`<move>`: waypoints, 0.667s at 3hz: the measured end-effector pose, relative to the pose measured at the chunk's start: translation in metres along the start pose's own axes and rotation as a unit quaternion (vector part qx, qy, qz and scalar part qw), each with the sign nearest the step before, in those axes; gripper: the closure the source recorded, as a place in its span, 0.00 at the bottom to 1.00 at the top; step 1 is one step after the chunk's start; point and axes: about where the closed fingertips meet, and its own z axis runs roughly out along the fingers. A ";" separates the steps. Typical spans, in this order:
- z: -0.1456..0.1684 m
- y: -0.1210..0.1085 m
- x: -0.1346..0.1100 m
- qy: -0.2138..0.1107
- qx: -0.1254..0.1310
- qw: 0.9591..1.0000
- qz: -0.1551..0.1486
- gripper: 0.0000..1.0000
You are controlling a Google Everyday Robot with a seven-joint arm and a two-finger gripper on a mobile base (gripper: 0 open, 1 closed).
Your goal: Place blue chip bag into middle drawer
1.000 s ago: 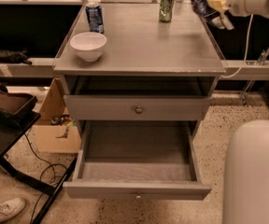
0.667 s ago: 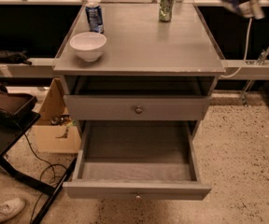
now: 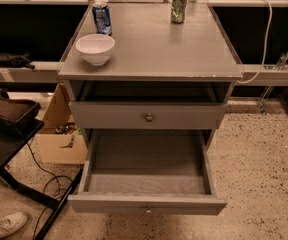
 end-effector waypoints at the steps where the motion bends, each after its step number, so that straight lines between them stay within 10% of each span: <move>1: 0.000 0.001 -0.001 -0.001 -0.001 1.000 0.001 1.00; 2: -0.039 0.020 -0.021 -0.014 -0.035 0.999 0.013 1.00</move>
Offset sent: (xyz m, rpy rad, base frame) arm -0.1021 0.0210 -0.0039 0.0329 0.0619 0.1466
